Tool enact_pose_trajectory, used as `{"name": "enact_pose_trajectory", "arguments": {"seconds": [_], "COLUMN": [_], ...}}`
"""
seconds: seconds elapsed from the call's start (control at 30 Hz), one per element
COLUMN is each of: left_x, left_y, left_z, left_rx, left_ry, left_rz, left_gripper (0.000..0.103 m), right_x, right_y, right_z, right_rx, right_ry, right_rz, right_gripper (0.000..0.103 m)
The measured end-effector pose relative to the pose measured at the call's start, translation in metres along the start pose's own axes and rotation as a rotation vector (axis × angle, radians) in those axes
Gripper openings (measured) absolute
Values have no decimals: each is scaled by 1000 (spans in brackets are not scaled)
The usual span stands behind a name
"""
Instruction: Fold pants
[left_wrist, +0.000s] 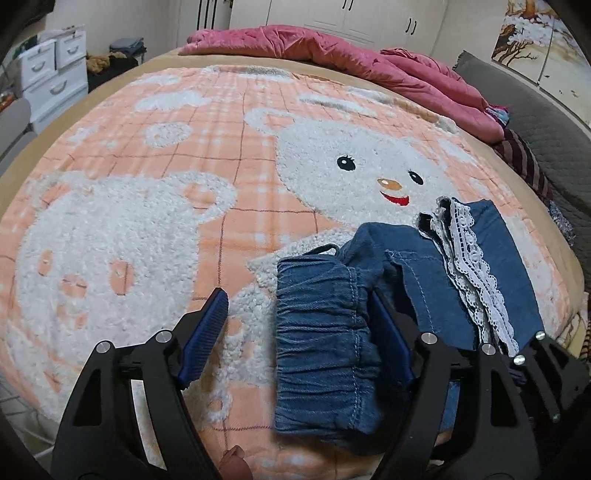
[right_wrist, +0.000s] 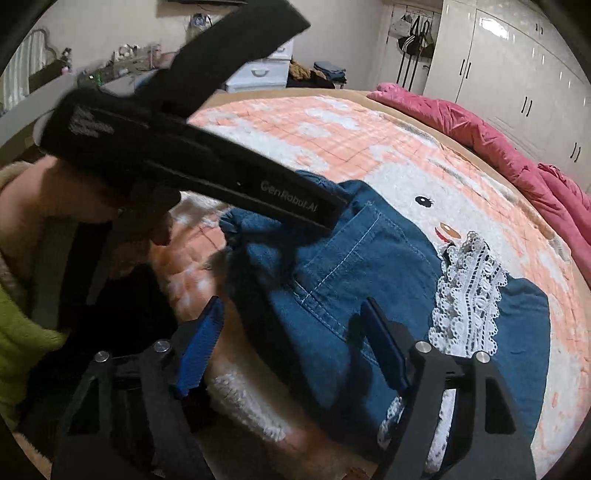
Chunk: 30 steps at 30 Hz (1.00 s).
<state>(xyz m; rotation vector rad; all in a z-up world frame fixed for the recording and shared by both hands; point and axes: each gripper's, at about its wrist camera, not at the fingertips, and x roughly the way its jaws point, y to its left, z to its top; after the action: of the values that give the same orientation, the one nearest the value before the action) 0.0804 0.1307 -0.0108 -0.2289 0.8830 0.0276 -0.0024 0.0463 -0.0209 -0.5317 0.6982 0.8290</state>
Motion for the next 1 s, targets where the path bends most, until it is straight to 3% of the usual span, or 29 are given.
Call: {"name": "enact_pose_trajectory", "arguments": {"seconds": [0.07, 0.17, 0.23, 0.33, 0.4, 0.57, 0.7, 1.0], "left_x": [2, 8, 14, 18, 18, 16, 5, -22], "left_y": [2, 6, 10, 12, 13, 12, 9, -22], "left_z": [0, -1, -1, -2, -2, -2, 1, 25], "left_rx": [-12, -43, -72, -104, -124, -147, -157, -135], "left_ry": [7, 28, 51, 65, 70, 69, 48, -6], "left_rz": [-21, -80, -141, -194, -230, -243, -277, -289], "left_gripper": [69, 69, 60, 51, 40, 39, 32, 32], "right_x": [11, 24, 25, 22, 19, 11, 8, -17], "right_y": [3, -1, -8, -20, -27, -50, -53, -80], "right_z": [-1, -3, -2, -4, -5, -8, -6, -8], "right_rx": [-18, -6, 23, 76, 104, 188, 196, 352], "right_ry": [24, 49, 36, 26, 17, -13, -27, -119], "right_rz": [-30, -67, -62, -19, 13, 98, 116, 225], "right_gripper": [69, 54, 40, 32, 29, 24, 23, 20]}}
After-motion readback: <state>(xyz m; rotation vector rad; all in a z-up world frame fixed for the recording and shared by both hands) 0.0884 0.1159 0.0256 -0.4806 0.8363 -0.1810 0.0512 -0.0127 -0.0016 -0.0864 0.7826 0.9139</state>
